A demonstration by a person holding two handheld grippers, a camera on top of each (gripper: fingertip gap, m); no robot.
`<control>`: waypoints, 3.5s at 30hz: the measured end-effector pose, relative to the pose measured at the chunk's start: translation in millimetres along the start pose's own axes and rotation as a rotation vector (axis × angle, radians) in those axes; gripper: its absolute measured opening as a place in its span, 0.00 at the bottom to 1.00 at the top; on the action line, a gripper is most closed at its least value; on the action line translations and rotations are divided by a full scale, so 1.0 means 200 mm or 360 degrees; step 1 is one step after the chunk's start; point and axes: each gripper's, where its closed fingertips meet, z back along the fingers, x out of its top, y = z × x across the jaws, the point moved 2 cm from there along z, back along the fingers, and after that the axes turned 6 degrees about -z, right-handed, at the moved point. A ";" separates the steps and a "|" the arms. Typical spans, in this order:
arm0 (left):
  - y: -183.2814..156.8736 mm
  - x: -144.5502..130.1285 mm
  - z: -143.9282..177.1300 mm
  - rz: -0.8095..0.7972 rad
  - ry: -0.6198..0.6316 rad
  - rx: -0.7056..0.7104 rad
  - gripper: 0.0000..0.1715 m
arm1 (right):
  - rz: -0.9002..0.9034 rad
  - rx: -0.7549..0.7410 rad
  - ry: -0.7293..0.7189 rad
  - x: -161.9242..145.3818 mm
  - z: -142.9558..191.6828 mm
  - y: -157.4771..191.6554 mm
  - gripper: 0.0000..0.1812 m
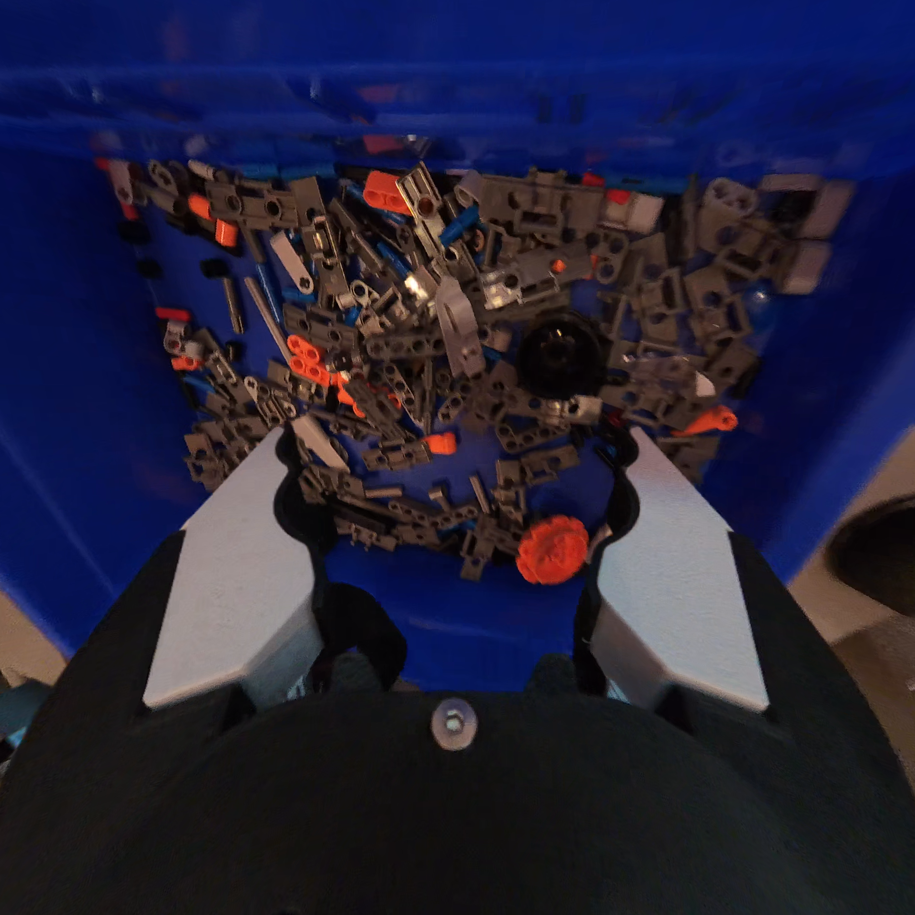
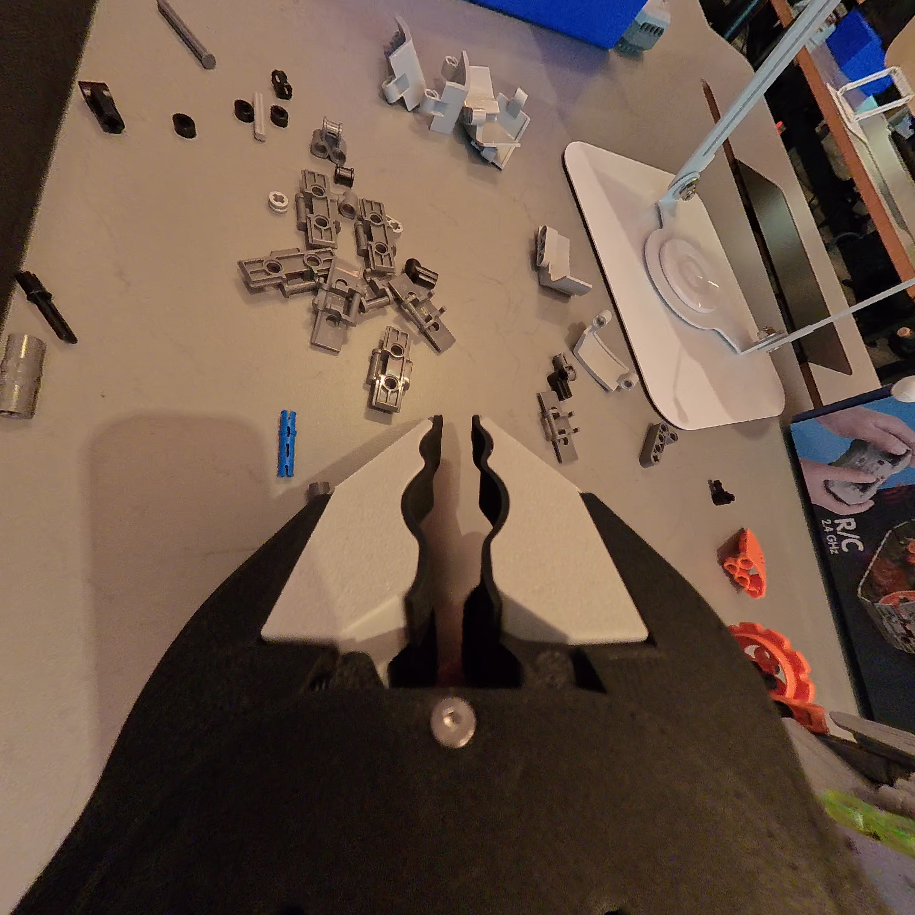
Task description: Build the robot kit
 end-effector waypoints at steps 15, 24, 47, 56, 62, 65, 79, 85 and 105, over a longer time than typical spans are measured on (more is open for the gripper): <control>0.04 0.02 -0.13 0.0234 -0.0172 -0.0359 0.34 | -0.0028 0.0023 -0.0002 -0.01 0.00 0.00 0.05; 0.01 -0.06 -0.11 0.0307 -0.0094 -0.0248 0.21 | -0.0028 0.0037 -0.0005 -0.01 0.00 0.01 0.05; -0.13 -0.12 -0.11 0.0387 0.0074 -0.0336 0.26 | -0.0025 0.0058 -0.0002 0.00 -0.01 0.02 0.05; -0.13 -0.09 -0.07 0.0365 -0.0008 -0.0232 0.19 | -0.0025 0.0060 -0.0002 0.00 -0.01 0.02 0.05; -0.10 -0.10 -0.08 0.0326 0.0010 -0.0141 0.18 | -0.0028 0.0063 -0.0002 -0.01 0.00 0.02 0.05; -0.10 -0.09 -0.06 0.0314 -0.0023 -0.0101 0.18 | -0.0034 0.0065 -0.0005 -0.01 0.00 0.02 0.05; -0.04 0.00 0.06 0.0207 -0.0245 0.0045 0.60 | -0.0049 0.0071 -0.0004 -0.01 0.00 0.02 0.05; -0.04 0.13 -0.04 0.0378 -0.0297 -0.0050 0.66 | -0.0067 0.0059 -0.0004 -0.01 -0.01 0.01 0.05; 0.06 0.22 -0.13 0.0253 -0.0552 0.0112 0.11 | -0.0088 0.0063 -0.0005 -0.01 -0.01 0.00 0.05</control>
